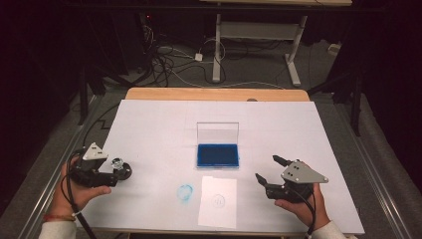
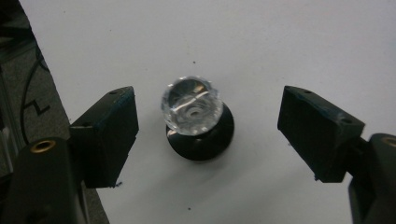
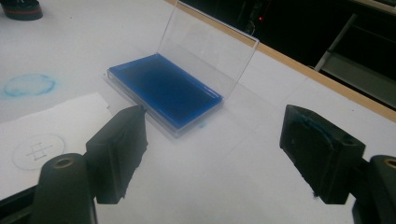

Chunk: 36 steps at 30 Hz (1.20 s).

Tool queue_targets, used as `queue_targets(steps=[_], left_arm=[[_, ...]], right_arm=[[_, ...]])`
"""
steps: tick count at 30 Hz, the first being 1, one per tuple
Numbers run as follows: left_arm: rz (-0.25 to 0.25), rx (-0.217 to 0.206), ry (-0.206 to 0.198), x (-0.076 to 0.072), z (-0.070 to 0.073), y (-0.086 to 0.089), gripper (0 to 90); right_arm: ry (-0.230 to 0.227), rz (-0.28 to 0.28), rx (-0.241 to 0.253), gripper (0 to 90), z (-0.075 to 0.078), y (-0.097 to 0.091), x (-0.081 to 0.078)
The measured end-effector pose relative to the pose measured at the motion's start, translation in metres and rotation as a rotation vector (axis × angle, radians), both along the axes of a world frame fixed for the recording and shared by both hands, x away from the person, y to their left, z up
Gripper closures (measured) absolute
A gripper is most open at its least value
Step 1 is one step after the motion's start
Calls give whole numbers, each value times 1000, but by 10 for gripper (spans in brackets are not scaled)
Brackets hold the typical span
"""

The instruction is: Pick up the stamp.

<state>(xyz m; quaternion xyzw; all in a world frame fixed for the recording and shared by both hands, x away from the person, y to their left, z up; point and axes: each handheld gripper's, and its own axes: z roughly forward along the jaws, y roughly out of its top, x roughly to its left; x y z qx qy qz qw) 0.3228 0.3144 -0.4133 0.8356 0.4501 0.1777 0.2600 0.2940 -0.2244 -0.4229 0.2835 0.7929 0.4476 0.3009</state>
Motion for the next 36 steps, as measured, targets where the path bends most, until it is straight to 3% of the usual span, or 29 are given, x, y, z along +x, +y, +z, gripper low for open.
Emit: queue_targets(steps=[7, 10, 16, 21, 25, 29, 36], left_arm=[[-8, -7, 112, 21, -12, 5, 229], [-13, -10, 124, 25, -16, 3, 243], [-25, -10, 103, 27, -15, 0, 296], [-30, -4, 95, 28, -14, 0, 407], [-37, 25, 116, 29, -16, -2, 433], [-40, 23, 116, 28, -16, -1, 444], [-26, 20, 78, 23, -11, 1, 481]], right_arm=[[11, -12, 0, 246, -2, -5, -2], [7, -16, 2, 247, -1, -6, -3], [6, -23, -7, 252, -2, -7, -6], [7, -30, -10, 254, -3, -8, -7], [10, -34, -16, 260, -3, -9, -7], [11, -33, -16, 260, -3, -9, -7], [11, -32, -25, 263, -4, -8, -7]])
